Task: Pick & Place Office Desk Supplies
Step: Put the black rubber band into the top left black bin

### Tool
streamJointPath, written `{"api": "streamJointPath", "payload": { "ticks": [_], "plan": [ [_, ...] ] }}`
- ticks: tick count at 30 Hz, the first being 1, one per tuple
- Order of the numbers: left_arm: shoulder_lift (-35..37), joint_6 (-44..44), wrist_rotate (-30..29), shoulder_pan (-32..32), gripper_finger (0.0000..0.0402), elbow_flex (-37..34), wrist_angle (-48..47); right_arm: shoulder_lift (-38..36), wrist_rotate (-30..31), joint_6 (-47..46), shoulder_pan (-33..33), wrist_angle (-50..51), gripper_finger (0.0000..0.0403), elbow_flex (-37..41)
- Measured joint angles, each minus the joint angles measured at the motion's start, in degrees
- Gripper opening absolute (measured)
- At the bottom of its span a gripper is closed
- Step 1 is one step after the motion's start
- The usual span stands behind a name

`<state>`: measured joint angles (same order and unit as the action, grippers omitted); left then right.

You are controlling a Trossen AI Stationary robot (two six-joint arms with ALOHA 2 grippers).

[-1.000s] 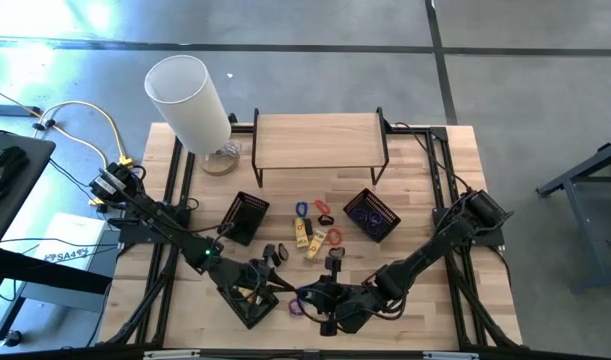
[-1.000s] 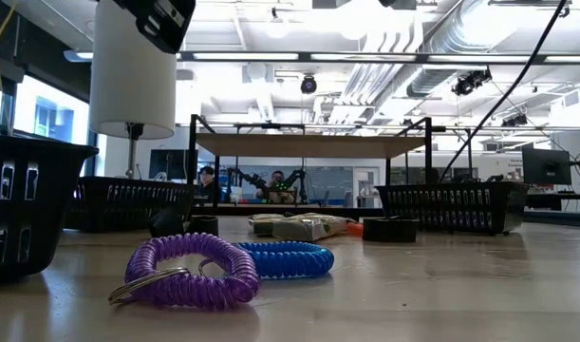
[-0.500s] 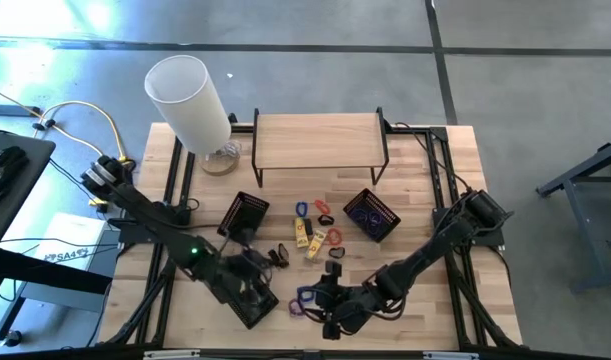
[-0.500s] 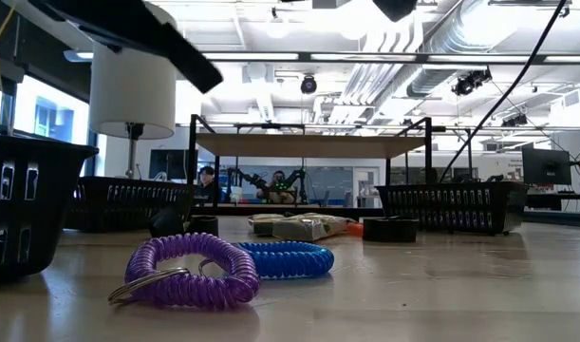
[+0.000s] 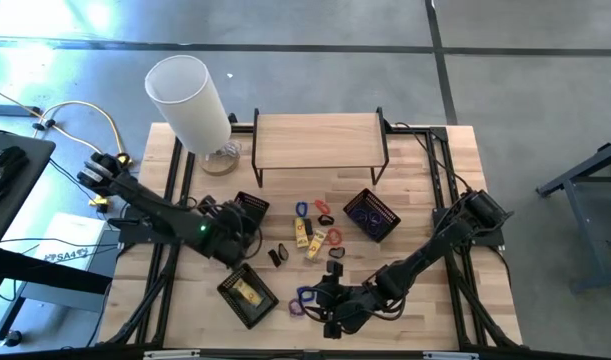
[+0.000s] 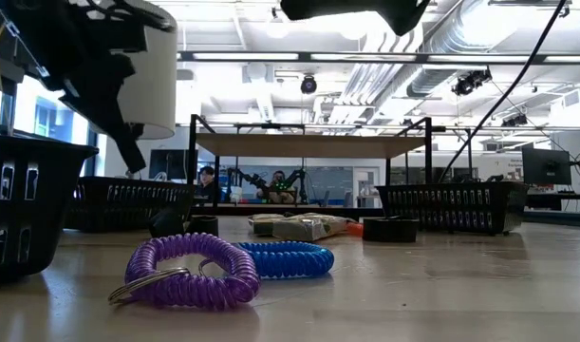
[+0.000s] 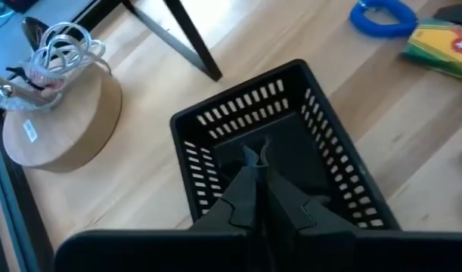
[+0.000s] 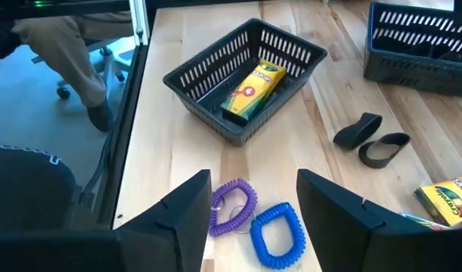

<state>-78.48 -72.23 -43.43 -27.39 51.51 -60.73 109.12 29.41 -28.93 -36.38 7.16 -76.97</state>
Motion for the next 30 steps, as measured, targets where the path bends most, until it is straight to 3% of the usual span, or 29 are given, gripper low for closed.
{"api": "streamJointPath", "payload": {
  "ticks": [19, 30],
  "plan": [
    [-2.1, 2.3, 4.3, 1.7, 0.0015, -0.2, 0.7, 0.0, 0.0, 0.0, 0.0, -1.1, 0.0183, 0.0],
    [-2.1, 5.1, 2.4, 1.4, 0.0016, -0.2, 0.7, 0.0, 0.0, 0.0, 0.0, -1.1, 0.0183, 0.0]
  ]
}}
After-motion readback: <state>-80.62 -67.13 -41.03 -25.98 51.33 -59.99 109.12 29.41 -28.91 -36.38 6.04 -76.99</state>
